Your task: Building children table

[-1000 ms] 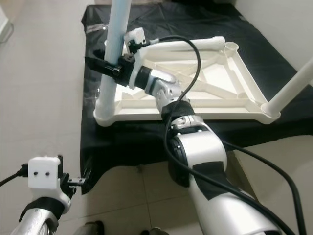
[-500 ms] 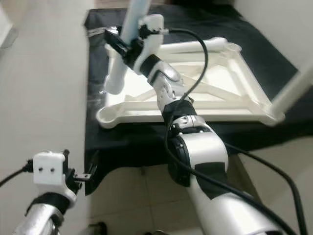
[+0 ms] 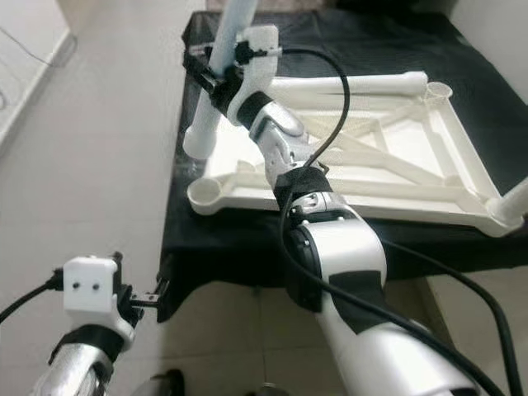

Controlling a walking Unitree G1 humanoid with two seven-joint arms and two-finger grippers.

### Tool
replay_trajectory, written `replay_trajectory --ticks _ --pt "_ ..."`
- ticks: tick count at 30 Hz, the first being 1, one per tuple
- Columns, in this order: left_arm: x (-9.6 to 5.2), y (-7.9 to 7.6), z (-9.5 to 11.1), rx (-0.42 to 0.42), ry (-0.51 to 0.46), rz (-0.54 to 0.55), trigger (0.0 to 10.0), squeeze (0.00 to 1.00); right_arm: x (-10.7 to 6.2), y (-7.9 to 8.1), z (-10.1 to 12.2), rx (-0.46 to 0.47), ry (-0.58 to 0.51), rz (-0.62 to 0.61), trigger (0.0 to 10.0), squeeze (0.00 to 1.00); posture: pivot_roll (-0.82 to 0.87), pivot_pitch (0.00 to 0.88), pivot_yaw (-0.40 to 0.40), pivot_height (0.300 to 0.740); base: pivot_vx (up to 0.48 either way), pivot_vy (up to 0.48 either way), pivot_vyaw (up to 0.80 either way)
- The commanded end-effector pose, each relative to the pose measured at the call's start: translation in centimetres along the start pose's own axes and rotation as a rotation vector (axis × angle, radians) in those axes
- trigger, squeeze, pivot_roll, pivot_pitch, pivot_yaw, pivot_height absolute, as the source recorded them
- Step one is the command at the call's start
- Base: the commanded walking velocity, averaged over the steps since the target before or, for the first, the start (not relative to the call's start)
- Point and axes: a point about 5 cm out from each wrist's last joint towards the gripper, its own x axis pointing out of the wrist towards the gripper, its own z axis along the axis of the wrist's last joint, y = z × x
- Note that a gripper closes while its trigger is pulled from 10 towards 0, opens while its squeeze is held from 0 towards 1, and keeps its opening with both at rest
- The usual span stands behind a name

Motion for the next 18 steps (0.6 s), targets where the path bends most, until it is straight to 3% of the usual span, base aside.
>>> replay_trajectory --ticks 1,5,10,11,18 --pt "-0.4 -0.1 -0.2 0.010 0.020 -0.005 10.0 0.00 0.2 0.5 0.5 -0.063 0.039 0.103 10.0 0.00 0.11 0.249 -0.087 0.740 0.000 0.000 0.00" --pt "-0.8 -0.1 -0.1 0.011 0.023 -0.006 10.0 0.00 0.3 0.6 1.1 -0.123 0.064 0.163 10.0 0.00 0.11 0.263 -0.088 0.740 0.000 0.000 0.00" --pt "-1.4 -0.4 -0.1 0.009 0.037 -0.014 10.0 0.00 0.3 0.6 2.0 -0.105 0.065 0.230 10.0 0.00 0.13 0.290 -0.088 0.740 0.000 0.000 0.00" --pt "-1.7 -0.4 -0.2 0.011 0.050 -0.016 10.0 0.00 0.0 0.8 1.8 -0.103 0.101 0.323 10.0 0.00 0.13 0.298 -0.085 0.740 0.000 0.000 0.00" --pt "-2.3 -0.6 -0.4 0.007 0.073 -0.029 10.0 0.00 -0.2 1.4 0.2 -0.120 0.197 0.389 10.0 0.00 0.13 0.316 -0.077 0.740 0.000 0.000 0.00"
